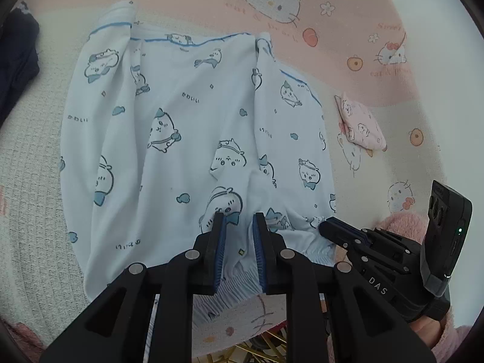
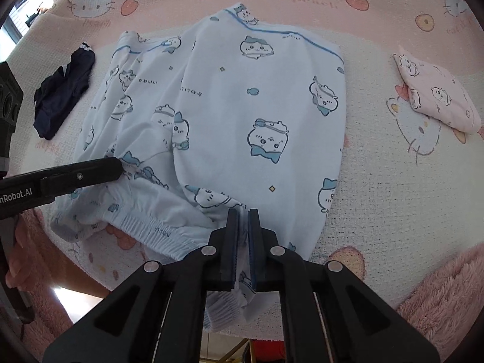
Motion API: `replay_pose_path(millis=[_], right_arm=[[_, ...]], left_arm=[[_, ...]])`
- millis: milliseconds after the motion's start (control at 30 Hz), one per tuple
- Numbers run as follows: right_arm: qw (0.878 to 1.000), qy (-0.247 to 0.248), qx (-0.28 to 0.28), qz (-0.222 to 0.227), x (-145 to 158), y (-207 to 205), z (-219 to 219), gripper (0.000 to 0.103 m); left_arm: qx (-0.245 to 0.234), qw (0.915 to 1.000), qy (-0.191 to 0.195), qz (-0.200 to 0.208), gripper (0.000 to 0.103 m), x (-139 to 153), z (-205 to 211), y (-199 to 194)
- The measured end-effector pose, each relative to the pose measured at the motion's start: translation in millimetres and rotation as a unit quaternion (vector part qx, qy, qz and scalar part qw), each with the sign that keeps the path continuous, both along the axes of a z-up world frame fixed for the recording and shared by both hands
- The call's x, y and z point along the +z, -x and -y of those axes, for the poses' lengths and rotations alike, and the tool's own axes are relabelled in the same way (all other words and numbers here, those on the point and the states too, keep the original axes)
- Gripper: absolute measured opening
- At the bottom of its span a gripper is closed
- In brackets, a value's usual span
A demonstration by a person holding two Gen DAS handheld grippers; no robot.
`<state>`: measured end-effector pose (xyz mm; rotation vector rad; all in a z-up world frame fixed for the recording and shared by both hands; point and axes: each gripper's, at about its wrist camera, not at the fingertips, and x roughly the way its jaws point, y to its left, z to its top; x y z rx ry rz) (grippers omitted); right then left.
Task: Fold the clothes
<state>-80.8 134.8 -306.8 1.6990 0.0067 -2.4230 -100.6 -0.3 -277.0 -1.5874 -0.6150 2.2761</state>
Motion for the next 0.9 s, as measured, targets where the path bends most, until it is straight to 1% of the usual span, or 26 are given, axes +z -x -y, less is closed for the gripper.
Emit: replay_pose_path(millis=[67, 100, 200, 300, 333, 400, 433, 467, 533, 600, 667, 733, 800, 900], right_arm=[[1.000, 0.016, -0.015, -0.007, 8.5, -5.0, -6.8, 0.007], [0.999, 0.027, -0.022, -0.006, 11.9, -8.3, -11.5, 0.008], [0.998, 0.062, -0.032, 0.007, 19.6, -23.9, -21.4, 0.008], [0.995, 0.096, -0.009, 0.040, 19.6, -44.2, -15.7, 0.010], [0.994, 0.096, -0.003, 0.049, 16.6, -49.5, -11.1, 0.011], [0.996, 0.066, -0.002, 0.065, 6.9, -56.8, 0.0, 0.014], [0.996, 0.046, -0.008, 0.074, 1.3, -57.8, 1.3, 0.015], [0.996, 0.040, -0.018, 0.082, -2.8, -57.6, 0.3, 0.015], [0.994, 0.050, -0.035, 0.095, -5.3, -57.1, -4.7, 0.015], [0.994, 0.051, -0.040, 0.083, 3.0, -62.0, -7.5, 0.016], [0.995, 0.049, -0.019, 0.079, 7.9, -69.7, -0.9, 0.026], [0.996, 0.040, 0.001, 0.085, 7.0, -75.1, 6.8, 0.027], [0.995, 0.015, 0.002, 0.100, -4.0, -74.4, 12.4, 0.027], [0.994, 0.003, -0.019, 0.109, -12.5, -69.4, 7.5, 0.027]], left_arm=[[0.001, 0.9998, 0.016, -0.015, 0.019, 11.4, 2.3, -5.9], [0.001, 0.9996, 0.026, -0.013, 0.019, 15.1, 2.8, -10.0], [-0.004, 0.9981, 0.061, 0.006, 0.019, 16.9, 4.8, -27.9], [0.008, 0.9944, 0.097, 0.040, 0.019, 10.9, 12.2, -50.7], [0.018, 0.9927, 0.108, 0.050, 0.019, 8.7, 16.2, -57.5], [0.033, 0.9908, 0.115, 0.064, 0.019, 4.8, 24.3, -70.1], [0.033, 0.9906, 0.112, 0.071, 0.019, 3.4, 24.8, -74.2], [0.031, 0.9904, 0.111, 0.076, 0.019, 2.4, 24.7, -78.3], [0.015, 0.9897, 0.122, 0.072, 0.019, 4.5, 19.0, -86.5], [0.001, 0.9880, 0.136, 0.074, 0.019, 4.1, 13.3, -92.6], [-0.003, 0.9868, 0.138, 0.084, 0.019, -3.1, 10.3, -94.2], [0.007, 0.9850, 0.142, 0.098, 0.019, -13.3, 13.6, -90.6], [0.018, 0.9833, 0.144, 0.109, 0.019, -22.2, 17.3, -87.4], [0.045, 0.9878, 0.123, 0.084, 0.019, -10.4, 28.3, -87.2]])
